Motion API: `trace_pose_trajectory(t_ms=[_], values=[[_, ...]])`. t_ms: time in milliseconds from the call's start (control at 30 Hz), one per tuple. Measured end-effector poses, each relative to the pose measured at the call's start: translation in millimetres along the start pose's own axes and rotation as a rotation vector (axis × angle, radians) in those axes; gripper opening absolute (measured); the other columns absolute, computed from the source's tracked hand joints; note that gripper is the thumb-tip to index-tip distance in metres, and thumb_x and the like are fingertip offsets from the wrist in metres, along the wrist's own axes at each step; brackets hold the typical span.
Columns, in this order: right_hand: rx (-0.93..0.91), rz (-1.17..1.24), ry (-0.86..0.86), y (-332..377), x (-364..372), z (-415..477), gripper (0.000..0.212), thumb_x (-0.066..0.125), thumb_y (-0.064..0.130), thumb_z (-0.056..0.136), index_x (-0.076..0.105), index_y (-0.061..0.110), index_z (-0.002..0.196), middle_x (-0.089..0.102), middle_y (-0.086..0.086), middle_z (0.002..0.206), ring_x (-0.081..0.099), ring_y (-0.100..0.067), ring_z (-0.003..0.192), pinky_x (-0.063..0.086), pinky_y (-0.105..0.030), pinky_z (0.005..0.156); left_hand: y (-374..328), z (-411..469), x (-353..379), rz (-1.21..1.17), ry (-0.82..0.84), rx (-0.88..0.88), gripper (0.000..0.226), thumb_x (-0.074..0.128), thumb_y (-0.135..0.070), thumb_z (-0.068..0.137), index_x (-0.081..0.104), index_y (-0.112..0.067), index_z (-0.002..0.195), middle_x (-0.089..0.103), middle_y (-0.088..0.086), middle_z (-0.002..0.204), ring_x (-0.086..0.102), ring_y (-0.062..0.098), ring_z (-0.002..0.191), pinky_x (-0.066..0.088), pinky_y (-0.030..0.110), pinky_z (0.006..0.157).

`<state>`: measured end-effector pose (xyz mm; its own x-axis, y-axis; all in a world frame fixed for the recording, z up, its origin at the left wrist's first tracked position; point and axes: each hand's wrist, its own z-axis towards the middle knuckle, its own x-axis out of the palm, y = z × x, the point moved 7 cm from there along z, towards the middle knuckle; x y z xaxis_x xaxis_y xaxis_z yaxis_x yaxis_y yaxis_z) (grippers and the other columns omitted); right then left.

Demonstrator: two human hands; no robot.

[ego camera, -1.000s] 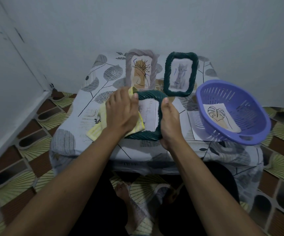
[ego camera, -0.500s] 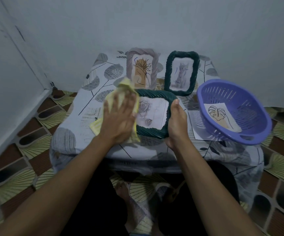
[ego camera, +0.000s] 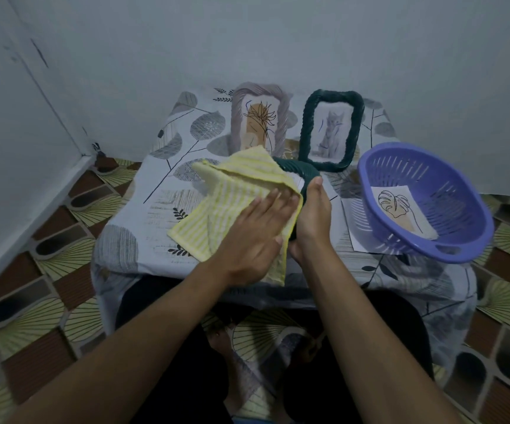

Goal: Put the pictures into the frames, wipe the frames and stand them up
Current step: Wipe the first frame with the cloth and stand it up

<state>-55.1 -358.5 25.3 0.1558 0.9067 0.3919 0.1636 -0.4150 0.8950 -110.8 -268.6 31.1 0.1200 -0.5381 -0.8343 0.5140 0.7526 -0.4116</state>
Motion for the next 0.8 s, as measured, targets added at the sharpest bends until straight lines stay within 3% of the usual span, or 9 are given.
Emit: trace_pose_trajectory(t_ms=[133,233,333,467,533,600,700,800], values=[[-0.002,0.076,-0.002,6,1,0,0.048,0.035,0.045,0.106,0.051,0.014,0.139,0.06,-0.008,0.137,0.059,-0.025,0.124,0.048,-0.05,0.106,18,-4,-10,0.163,-0.043,0.005,0.057,0.013,-0.042,0.102,0.018,-0.028,0.157,0.014,-0.005,0.166,0.006,0.014,0.154,0.008,0.042,0.121],[-0.019,0.156,-0.01,9,4,-1,0.047,0.033,0.041,0.108,0.051,0.012,0.14,0.065,-0.011,0.129,0.065,-0.027,0.117,0.052,-0.05,0.101,54,-5,-23,0.19,-0.134,-0.248,0.057,0.002,-0.052,0.101,0.012,-0.041,0.156,0.007,-0.011,0.166,0.0,0.016,0.154,-0.005,0.047,0.122],[-0.027,0.225,0.005,11,9,-7,0.047,0.033,0.04,0.108,0.049,0.012,0.142,0.065,-0.01,0.13,0.064,-0.026,0.117,0.054,-0.044,0.098,76,-6,-31,0.002,-0.268,-0.487,0.058,0.009,-0.053,0.101,0.009,-0.039,0.157,-0.008,-0.008,0.167,-0.017,0.018,0.152,-0.013,0.046,0.119],[-0.059,0.338,0.066,7,22,-14,0.048,0.031,0.038,0.108,0.041,0.014,0.148,0.059,-0.01,0.139,0.059,-0.025,0.126,0.047,-0.046,0.107,69,2,-36,-0.428,-0.423,-0.674,0.067,0.025,-0.039,0.107,-0.012,-0.015,0.157,-0.025,0.004,0.163,-0.02,0.015,0.15,-0.008,0.035,0.123],[-0.062,0.402,0.106,2,30,-15,0.048,0.029,0.038,0.108,0.036,0.017,0.15,0.054,-0.01,0.145,0.054,-0.026,0.131,0.041,-0.049,0.112,66,5,-29,-0.575,-0.396,-0.791,0.073,0.03,-0.039,0.108,-0.019,-0.014,0.155,-0.016,0.006,0.166,-0.007,0.018,0.153,0.001,0.033,0.124],[-0.036,0.463,0.146,-6,36,-15,0.047,0.027,0.039,0.108,0.033,0.021,0.151,0.051,-0.01,0.148,0.053,-0.025,0.132,0.04,-0.048,0.113,69,6,-22,-0.74,-0.427,-0.871,0.077,0.037,-0.044,0.105,-0.014,-0.02,0.157,0.005,0.005,0.167,0.014,0.021,0.151,0.012,0.034,0.123],[0.023,0.508,0.209,-14,37,-15,0.046,0.027,0.036,0.109,0.033,0.022,0.152,0.05,-0.009,0.149,0.052,-0.026,0.133,0.044,-0.044,0.11,76,-1,-26,-0.938,-0.634,-0.919,0.078,0.045,-0.048,0.09,0.013,-0.031,0.158,0.042,0.0,0.154,0.045,0.021,0.137,0.035,0.045,0.116],[0.075,0.5,0.282,-19,33,-14,0.045,0.033,0.028,0.107,0.039,0.011,0.148,0.054,-0.012,0.143,0.054,-0.03,0.13,0.052,-0.04,0.1,81,-7,-40,-1.01,-0.778,-0.868,0.053,0.048,-0.033,0.096,0.039,-0.028,0.149,0.062,-0.002,0.134,0.062,0.018,0.119,0.049,0.046,0.105]])
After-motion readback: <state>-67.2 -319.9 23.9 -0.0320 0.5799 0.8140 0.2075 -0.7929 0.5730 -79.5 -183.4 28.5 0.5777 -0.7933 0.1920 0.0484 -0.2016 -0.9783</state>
